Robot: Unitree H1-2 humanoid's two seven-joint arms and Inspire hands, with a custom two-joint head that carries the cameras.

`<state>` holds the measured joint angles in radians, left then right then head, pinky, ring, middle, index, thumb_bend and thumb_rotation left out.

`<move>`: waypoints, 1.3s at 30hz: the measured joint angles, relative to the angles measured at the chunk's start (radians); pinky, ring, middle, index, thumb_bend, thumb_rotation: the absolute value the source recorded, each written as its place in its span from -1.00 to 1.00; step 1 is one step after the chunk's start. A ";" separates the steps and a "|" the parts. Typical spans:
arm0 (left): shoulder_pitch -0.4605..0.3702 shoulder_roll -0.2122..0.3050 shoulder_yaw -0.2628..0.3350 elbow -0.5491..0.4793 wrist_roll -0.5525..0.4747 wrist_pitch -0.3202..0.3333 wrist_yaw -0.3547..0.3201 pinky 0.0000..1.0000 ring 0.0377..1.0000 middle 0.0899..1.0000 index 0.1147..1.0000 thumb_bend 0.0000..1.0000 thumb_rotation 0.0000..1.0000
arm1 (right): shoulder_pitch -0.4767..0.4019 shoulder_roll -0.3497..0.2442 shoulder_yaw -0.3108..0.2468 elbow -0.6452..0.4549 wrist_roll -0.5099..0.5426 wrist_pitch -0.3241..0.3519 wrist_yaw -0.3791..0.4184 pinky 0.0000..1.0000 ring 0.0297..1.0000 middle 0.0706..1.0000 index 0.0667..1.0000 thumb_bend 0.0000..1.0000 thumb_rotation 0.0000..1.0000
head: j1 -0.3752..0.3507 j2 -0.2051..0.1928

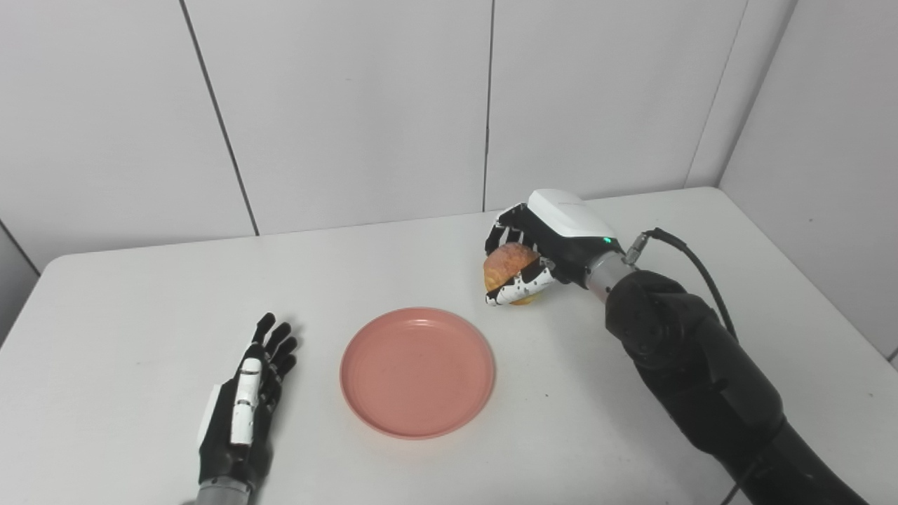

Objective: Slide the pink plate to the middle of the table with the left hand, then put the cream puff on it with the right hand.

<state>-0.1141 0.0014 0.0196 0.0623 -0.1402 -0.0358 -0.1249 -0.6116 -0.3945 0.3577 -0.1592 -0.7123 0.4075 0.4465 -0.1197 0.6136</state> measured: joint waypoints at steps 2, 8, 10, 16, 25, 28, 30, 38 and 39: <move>0.007 -0.012 -0.005 -0.008 0.019 -0.004 0.012 0.92 0.89 0.90 0.89 -0.05 1.00 | -0.006 0.013 0.019 0.002 0.000 -0.022 0.007 -0.43 -0.34 -0.25 -0.10 -0.01 -0.71 | 0.023 0.005; 0.027 -0.030 -0.031 -0.027 0.082 -0.024 0.048 0.88 0.87 0.89 0.89 -0.09 1.00 | -0.021 0.050 0.036 0.042 0.003 -0.031 0.013 -0.37 -0.26 -0.17 -0.10 -0.01 -0.72 | 0.077 0.020; 0.034 -0.040 -0.042 -0.033 0.102 -0.029 0.060 0.87 0.86 0.88 0.88 -0.09 1.00 | -0.019 0.062 0.047 0.059 0.002 -0.034 0.011 -0.36 -0.25 -0.16 -0.10 -0.01 -0.72 | 0.100 0.026; 0.037 -0.060 -0.059 -0.035 0.146 -0.035 0.088 0.86 0.85 0.86 0.87 -0.09 1.00 | -0.016 0.118 0.073 0.107 -0.001 -0.061 -0.015 -0.35 -0.25 -0.17 -0.10 0.00 -0.71 | 0.127 0.034; 0.037 -0.082 -0.070 -0.034 0.168 -0.043 0.118 0.84 0.83 0.85 0.85 -0.12 1.00 | -0.016 0.155 0.114 0.167 -0.008 -0.079 -0.026 -0.36 -0.25 -0.14 -0.09 -0.01 -0.71 | 0.153 0.043; 0.036 -0.088 -0.074 -0.030 0.171 -0.051 0.120 0.84 0.83 0.85 0.85 -0.11 1.00 | -0.016 0.170 0.120 0.194 -0.007 -0.084 -0.027 -0.35 -0.23 -0.12 -0.09 -0.01 -0.71 | 0.158 0.049; 0.036 -0.089 -0.075 -0.030 0.171 -0.059 0.121 0.85 0.83 0.85 0.85 -0.10 1.00 | -0.016 0.181 0.126 0.217 -0.006 -0.093 -0.030 -0.35 -0.24 -0.13 -0.09 -0.01 -0.71 | 0.161 0.052; 0.036 -0.091 -0.075 -0.029 0.170 -0.059 0.126 0.84 0.81 0.84 0.84 -0.11 1.00 | -0.016 0.211 0.161 0.296 -0.017 -0.129 -0.051 -0.33 -0.21 -0.09 -0.09 -0.01 -0.71 | 0.163 0.061; 0.036 -0.091 -0.075 -0.029 0.171 -0.059 0.127 0.84 0.81 0.84 0.84 -0.11 1.00 | -0.016 0.211 0.162 0.297 -0.018 -0.131 -0.054 -0.32 -0.20 -0.08 -0.09 -0.01 -0.71 | 0.164 0.063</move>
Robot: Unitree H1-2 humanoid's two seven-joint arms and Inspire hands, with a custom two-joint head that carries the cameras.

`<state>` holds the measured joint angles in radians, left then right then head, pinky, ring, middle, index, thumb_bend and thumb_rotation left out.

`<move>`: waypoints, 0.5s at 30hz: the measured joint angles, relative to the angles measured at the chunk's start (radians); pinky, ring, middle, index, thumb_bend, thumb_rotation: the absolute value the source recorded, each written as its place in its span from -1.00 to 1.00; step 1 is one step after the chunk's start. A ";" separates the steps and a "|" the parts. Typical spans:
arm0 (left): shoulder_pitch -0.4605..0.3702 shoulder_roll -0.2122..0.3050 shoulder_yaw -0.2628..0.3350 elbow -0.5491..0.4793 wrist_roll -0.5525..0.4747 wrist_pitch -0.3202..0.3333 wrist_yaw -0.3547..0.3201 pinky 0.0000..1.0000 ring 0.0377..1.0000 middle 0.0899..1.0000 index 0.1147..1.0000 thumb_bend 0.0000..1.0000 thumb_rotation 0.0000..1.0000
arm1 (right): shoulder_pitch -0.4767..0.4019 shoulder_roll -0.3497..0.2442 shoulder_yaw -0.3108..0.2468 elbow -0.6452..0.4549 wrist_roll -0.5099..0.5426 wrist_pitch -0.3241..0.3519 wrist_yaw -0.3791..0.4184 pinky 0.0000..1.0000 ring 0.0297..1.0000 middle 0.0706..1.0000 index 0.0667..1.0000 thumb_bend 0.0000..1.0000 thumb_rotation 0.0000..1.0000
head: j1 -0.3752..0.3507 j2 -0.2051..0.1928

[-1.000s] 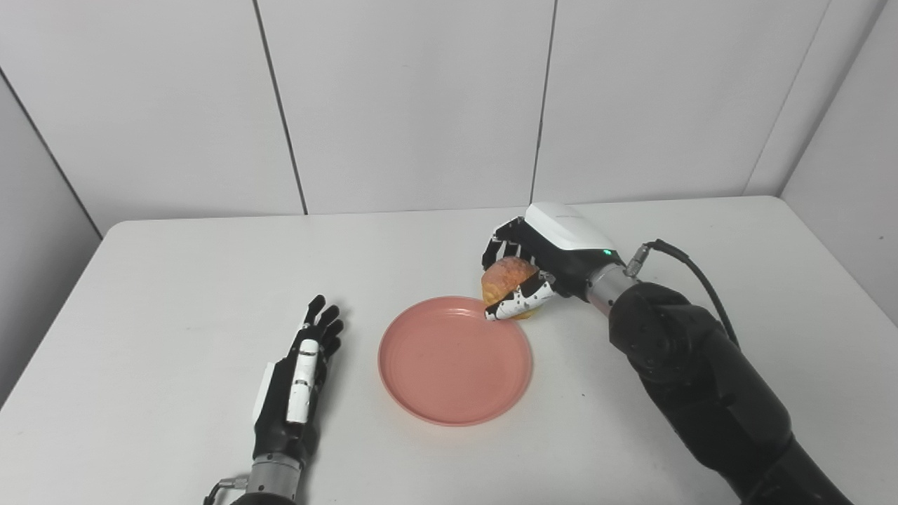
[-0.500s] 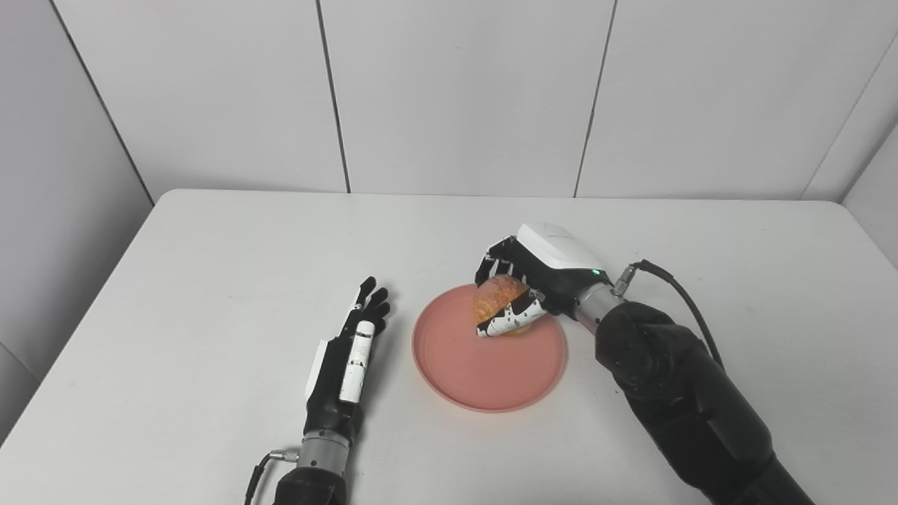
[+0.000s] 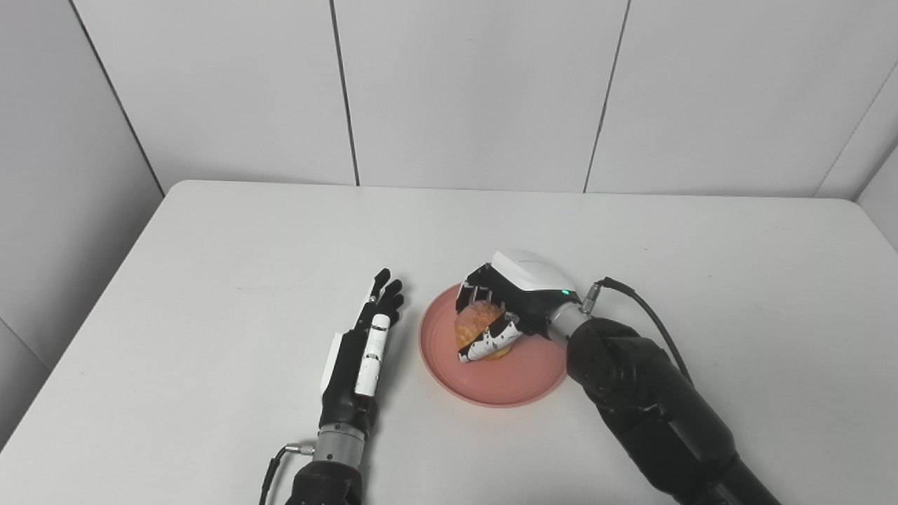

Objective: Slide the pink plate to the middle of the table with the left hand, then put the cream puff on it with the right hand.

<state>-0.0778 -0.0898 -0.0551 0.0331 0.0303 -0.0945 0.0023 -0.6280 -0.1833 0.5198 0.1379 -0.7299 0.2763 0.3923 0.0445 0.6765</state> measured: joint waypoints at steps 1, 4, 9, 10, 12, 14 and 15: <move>0.000 0.000 0.000 0.000 0.000 0.000 0.003 0.84 0.81 0.84 0.84 -0.11 1.00 | 0.000 0.000 0.001 0.001 -0.002 -0.002 -0.004 -0.32 -0.20 -0.08 -0.09 -0.01 -0.71 | 0.000 0.000; 0.000 0.000 -0.001 0.000 0.000 0.000 0.008 0.85 0.81 0.84 0.84 -0.10 1.00 | 0.000 0.003 0.006 0.009 -0.006 -0.003 -0.012 -0.35 -0.22 -0.09 -0.09 -0.01 -0.71 | -0.002 0.005; 0.000 0.000 -0.004 -0.001 0.000 0.000 0.010 0.85 0.82 0.84 0.84 -0.09 1.00 | 0.000 0.002 0.020 0.006 -0.027 -0.005 -0.016 -0.21 -0.05 0.07 -0.08 -0.01 -0.70 | -0.003 0.009; 0.000 0.000 -0.004 -0.001 0.000 0.000 0.010 0.85 0.82 0.84 0.84 -0.09 1.00 | 0.000 0.001 0.025 0.001 -0.036 -0.005 -0.015 -0.20 -0.05 0.07 -0.08 -0.01 -0.70 | -0.003 0.009; 0.000 0.000 -0.005 -0.001 -0.001 0.000 0.010 0.85 0.82 0.84 0.85 -0.07 1.00 | 0.000 -0.001 0.033 -0.008 -0.052 -0.004 -0.011 -0.30 -0.17 -0.07 -0.09 0.00 -0.70 | -0.006 0.009; 0.000 0.000 -0.006 -0.001 -0.001 0.001 0.010 0.85 0.82 0.84 0.85 -0.07 1.00 | 0.000 -0.001 0.037 -0.010 -0.068 -0.004 -0.009 -0.40 -0.28 -0.16 -0.09 0.01 -0.70 | -0.008 0.009; 0.000 0.000 -0.006 -0.003 -0.001 0.001 0.010 0.85 0.82 0.84 0.84 -0.07 1.00 | 0.000 -0.001 0.040 -0.011 -0.073 -0.004 -0.009 -0.42 -0.30 -0.19 -0.09 0.01 -0.69 | -0.008 0.009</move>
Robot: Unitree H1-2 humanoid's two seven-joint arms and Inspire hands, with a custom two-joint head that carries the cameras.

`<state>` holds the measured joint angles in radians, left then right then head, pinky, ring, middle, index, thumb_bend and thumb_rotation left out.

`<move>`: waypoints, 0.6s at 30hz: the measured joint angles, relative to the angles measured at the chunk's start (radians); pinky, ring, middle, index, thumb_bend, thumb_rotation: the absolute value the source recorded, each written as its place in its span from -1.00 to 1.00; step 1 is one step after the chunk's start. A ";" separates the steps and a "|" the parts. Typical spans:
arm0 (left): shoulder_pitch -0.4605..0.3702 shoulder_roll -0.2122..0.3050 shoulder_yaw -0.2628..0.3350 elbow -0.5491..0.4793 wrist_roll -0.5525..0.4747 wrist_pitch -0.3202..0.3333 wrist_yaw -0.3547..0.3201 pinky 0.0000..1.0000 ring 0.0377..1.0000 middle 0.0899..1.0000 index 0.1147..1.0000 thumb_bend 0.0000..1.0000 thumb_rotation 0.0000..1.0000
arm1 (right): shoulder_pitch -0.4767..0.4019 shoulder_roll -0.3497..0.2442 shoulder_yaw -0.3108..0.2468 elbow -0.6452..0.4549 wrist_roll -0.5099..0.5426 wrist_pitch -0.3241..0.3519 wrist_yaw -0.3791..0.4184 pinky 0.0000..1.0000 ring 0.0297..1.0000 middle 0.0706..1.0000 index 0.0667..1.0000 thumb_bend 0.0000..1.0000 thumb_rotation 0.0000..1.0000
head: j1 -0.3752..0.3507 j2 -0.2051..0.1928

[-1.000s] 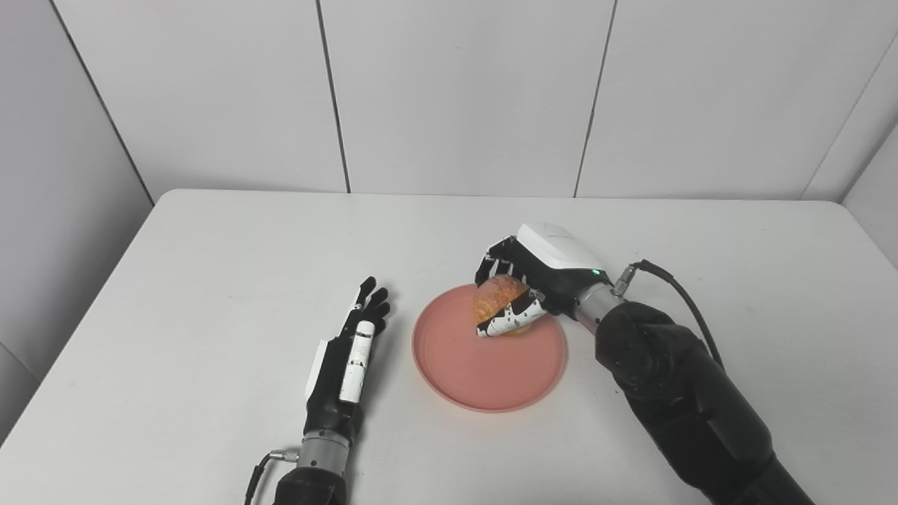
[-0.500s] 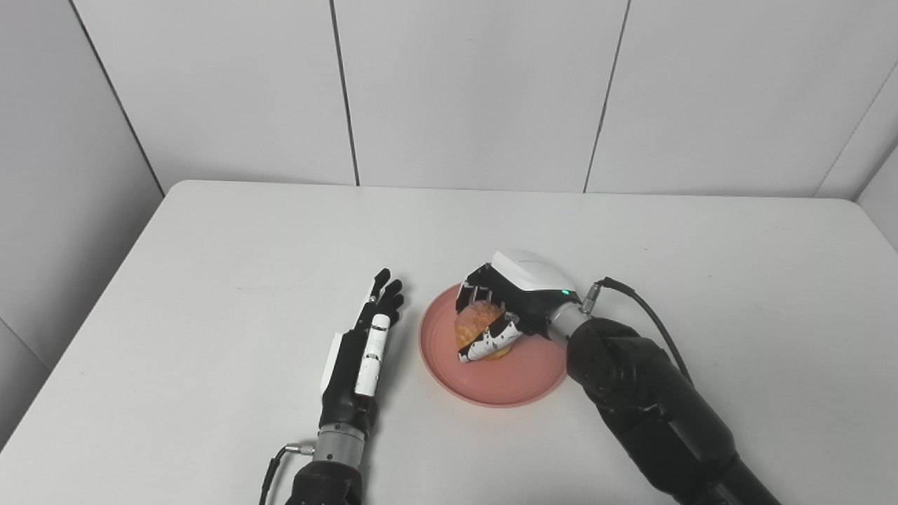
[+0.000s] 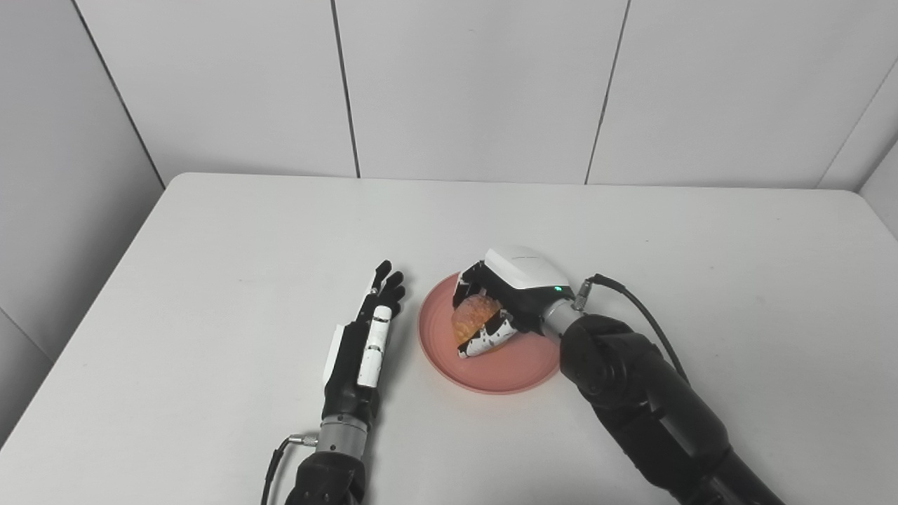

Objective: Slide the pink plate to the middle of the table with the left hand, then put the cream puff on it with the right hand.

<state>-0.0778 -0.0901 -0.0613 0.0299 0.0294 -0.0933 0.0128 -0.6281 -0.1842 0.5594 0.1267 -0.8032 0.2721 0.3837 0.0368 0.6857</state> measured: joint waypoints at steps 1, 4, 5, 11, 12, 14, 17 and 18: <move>0.000 0.000 0.000 -0.001 0.000 0.000 0.000 0.84 0.81 0.84 0.84 -0.08 1.00 | 0.000 0.000 0.002 -0.001 -0.007 0.000 0.001 -0.45 -0.34 -0.22 -0.10 0.01 -0.69 | 0.000 0.000; 0.000 0.000 0.000 -0.001 0.000 0.000 0.000 0.83 0.81 0.84 0.84 -0.08 1.00 | 0.000 -0.001 0.003 -0.009 -0.030 0.002 0.011 -0.47 -0.36 -0.24 -0.10 0.02 -0.69 | -0.003 0.002; 0.000 0.000 0.000 -0.002 0.000 0.001 0.000 0.83 0.81 0.84 0.84 -0.08 1.00 | 0.000 -0.002 0.003 -0.010 -0.033 0.002 0.013 -0.45 -0.33 -0.21 -0.10 0.02 -0.68 | -0.003 0.002; 0.000 0.000 0.000 -0.002 -0.002 0.002 0.000 0.82 0.81 0.84 0.84 -0.08 1.00 | 0.001 -0.013 0.006 -0.049 -0.097 0.018 0.059 -0.07 0.06 0.14 0.15 0.50 -0.02 | -0.009 0.003; 0.000 0.000 0.000 -0.002 -0.002 0.002 0.000 0.82 0.81 0.84 0.84 -0.07 1.00 | 0.001 -0.017 0.007 -0.055 -0.108 0.018 0.070 -0.04 0.10 0.16 0.17 0.55 0.04 | -0.009 0.003; 0.000 0.001 0.000 -0.002 -0.002 0.002 0.000 0.83 0.82 0.84 0.85 -0.07 1.00 | 0.001 -0.023 0.007 -0.067 -0.123 0.018 0.084 0.03 0.17 0.23 0.21 0.63 0.14 | -0.012 0.005; 0.000 0.001 0.001 -0.002 -0.003 0.004 0.000 0.84 0.82 0.84 0.85 -0.06 1.00 | 0.001 -0.024 0.004 -0.072 -0.129 0.018 0.093 0.02 0.18 0.29 0.27 0.70 0.26 | -0.014 0.005; 0.000 0.001 0.000 -0.003 -0.003 0.006 0.000 0.84 0.83 0.84 0.85 -0.06 1.00 | 0.001 -0.023 0.004 -0.073 -0.129 0.018 0.098 0.00 0.18 0.29 0.28 0.72 0.28 | -0.014 0.005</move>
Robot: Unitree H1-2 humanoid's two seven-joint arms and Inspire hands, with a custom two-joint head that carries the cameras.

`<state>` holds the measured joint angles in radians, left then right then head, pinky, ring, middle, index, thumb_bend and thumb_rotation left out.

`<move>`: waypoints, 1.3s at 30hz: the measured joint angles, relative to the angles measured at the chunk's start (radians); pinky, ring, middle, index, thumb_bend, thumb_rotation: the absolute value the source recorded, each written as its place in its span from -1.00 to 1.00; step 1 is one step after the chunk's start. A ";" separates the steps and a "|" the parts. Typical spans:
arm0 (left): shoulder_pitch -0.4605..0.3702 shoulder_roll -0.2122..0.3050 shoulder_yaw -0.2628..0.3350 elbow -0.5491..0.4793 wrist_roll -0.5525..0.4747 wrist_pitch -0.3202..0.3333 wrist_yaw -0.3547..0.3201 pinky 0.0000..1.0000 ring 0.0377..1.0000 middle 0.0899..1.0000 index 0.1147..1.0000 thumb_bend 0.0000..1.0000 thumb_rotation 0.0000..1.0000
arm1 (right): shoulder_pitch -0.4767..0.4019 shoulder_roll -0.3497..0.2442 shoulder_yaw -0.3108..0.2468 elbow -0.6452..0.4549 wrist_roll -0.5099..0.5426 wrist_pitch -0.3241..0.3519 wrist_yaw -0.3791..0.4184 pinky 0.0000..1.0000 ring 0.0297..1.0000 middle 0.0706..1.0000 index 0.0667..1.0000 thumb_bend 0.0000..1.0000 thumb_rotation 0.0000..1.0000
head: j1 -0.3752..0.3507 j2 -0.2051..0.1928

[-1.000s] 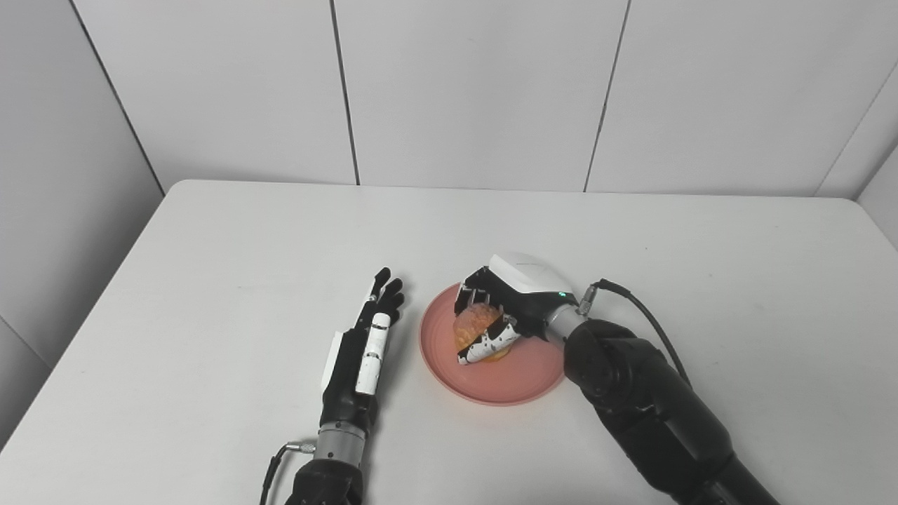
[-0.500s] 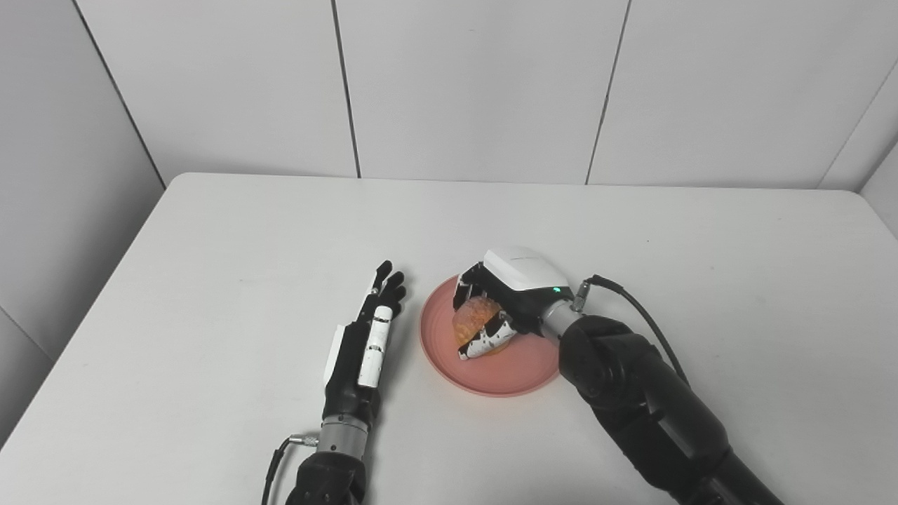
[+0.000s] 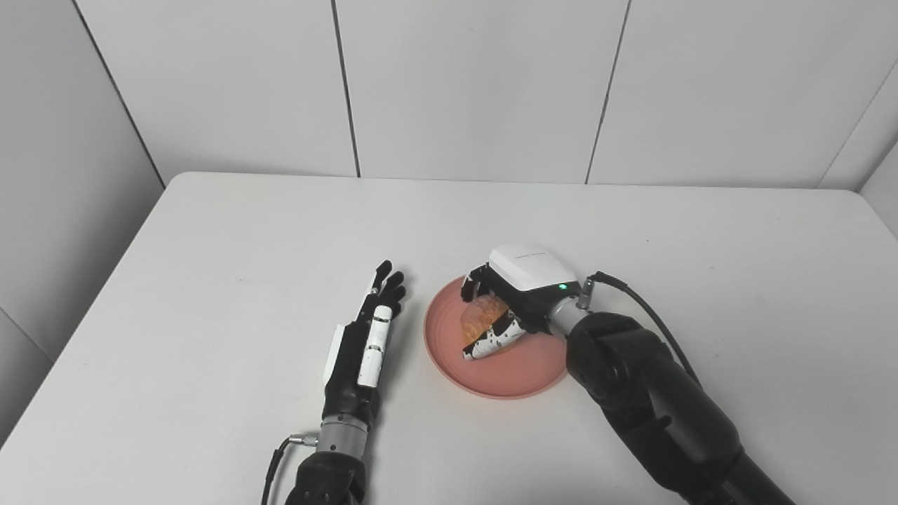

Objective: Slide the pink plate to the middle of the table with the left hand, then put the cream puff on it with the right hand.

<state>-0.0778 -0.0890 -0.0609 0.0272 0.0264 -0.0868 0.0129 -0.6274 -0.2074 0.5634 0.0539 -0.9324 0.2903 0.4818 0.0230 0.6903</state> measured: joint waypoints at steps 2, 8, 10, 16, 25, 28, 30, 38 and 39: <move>0.000 0.000 0.000 -0.001 0.000 0.006 0.000 0.83 0.82 0.84 0.85 -0.07 1.00 | 0.000 0.001 -0.001 -0.004 -0.001 0.000 0.008 -0.07 0.14 0.29 0.28 0.75 0.32 | -0.002 -0.002; 0.000 0.000 0.000 -0.004 -0.001 0.018 0.000 0.83 0.82 0.84 0.84 -0.08 1.00 | 0.000 0.001 -0.019 -0.019 -0.003 0.000 0.010 -0.04 0.15 0.32 0.33 0.79 0.33 | -0.006 -0.003; 0.000 0.001 0.000 -0.006 -0.001 0.024 0.000 0.83 0.82 0.84 0.84 -0.08 1.00 | 0.000 0.001 -0.023 -0.032 -0.005 -0.001 0.010 -0.01 0.18 0.33 0.35 0.80 0.35 | -0.009 -0.003; 0.000 0.002 -0.001 -0.005 -0.001 0.025 0.000 0.82 0.81 0.83 0.84 -0.09 1.00 | 0.005 0.001 -0.036 -0.066 -0.012 -0.001 0.014 0.09 0.29 0.47 0.46 0.81 0.35 | -0.018 -0.006; 0.000 0.005 -0.001 -0.005 -0.009 0.025 -0.006 0.88 0.85 0.86 0.87 -0.08 1.00 | 0.043 0.002 -0.098 -0.141 0.034 -0.002 0.006 0.05 0.20 0.40 0.56 0.80 0.38 | -0.028 -0.012; 0.000 0.006 0.000 -0.005 -0.021 0.025 -0.009 0.88 0.85 0.86 0.86 -0.09 1.00 | 0.049 0.003 -0.115 -0.197 0.041 -0.002 0.000 0.06 0.22 0.45 0.54 0.78 0.37 | -0.031 -0.015; 0.000 0.006 0.000 -0.004 -0.022 0.025 -0.009 0.86 0.84 0.86 0.87 -0.11 1.00 | 0.050 0.005 -0.138 -0.232 0.048 -0.004 -0.020 0.11 0.28 0.49 0.56 0.78 0.40 | -0.037 -0.020; 0.000 0.011 0.001 0.002 -0.022 0.018 -0.009 0.85 0.84 0.86 0.87 -0.13 1.00 | 0.113 0.005 -0.289 -0.316 0.162 -0.011 -0.117 0.16 0.46 0.66 0.75 0.80 0.53 | -0.046 -0.028; 0.000 0.012 0.001 0.002 -0.022 0.018 -0.009 0.86 0.84 0.87 0.88 -0.12 1.00 | 0.127 0.004 -0.301 -0.318 0.177 -0.012 -0.129 0.25 0.54 0.69 0.79 0.76 0.54 | -0.046 -0.031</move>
<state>-0.0780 -0.0772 -0.0598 0.0293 0.0044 -0.0687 0.0037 -0.5004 -0.2036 0.2620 -0.2640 -0.7551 0.2786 0.3532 -0.0230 0.6596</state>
